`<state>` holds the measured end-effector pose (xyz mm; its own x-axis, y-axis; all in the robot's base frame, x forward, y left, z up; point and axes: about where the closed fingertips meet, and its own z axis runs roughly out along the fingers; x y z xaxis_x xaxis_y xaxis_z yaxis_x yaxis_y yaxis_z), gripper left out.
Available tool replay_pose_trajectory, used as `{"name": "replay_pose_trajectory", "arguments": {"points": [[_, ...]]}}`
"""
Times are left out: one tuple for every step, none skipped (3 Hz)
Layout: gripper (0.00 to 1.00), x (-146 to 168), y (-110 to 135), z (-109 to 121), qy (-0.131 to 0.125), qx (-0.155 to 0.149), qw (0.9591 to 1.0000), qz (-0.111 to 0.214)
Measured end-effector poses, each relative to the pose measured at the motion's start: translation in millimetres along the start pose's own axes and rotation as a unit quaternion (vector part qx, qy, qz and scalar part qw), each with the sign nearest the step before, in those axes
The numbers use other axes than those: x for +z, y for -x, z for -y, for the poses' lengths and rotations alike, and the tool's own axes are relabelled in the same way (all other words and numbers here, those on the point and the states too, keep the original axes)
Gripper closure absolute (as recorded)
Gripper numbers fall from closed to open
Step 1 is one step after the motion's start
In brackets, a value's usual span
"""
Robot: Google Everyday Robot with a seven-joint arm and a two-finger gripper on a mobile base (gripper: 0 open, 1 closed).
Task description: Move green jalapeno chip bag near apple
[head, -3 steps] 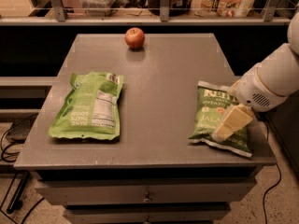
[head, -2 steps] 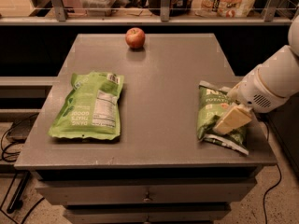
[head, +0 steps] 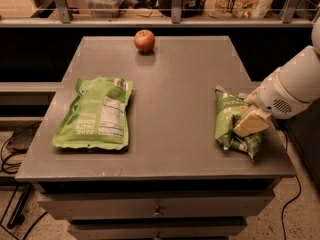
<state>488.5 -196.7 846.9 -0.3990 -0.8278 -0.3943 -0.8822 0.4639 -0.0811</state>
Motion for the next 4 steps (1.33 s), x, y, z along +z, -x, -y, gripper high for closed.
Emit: {"name": "replay_pose_trajectory", "arguments": {"points": [[1.00,-3,1,0,0.000,0.000,1.0000,0.000],[1.00,-9,7,3,-0.006,-0.007,0.9999,0.006],[1.00,-72,64,23,-0.060,-0.071,0.9938,0.062],[1.00,-106,83,36,-0.093,-0.083,0.9886,0.085]]}}
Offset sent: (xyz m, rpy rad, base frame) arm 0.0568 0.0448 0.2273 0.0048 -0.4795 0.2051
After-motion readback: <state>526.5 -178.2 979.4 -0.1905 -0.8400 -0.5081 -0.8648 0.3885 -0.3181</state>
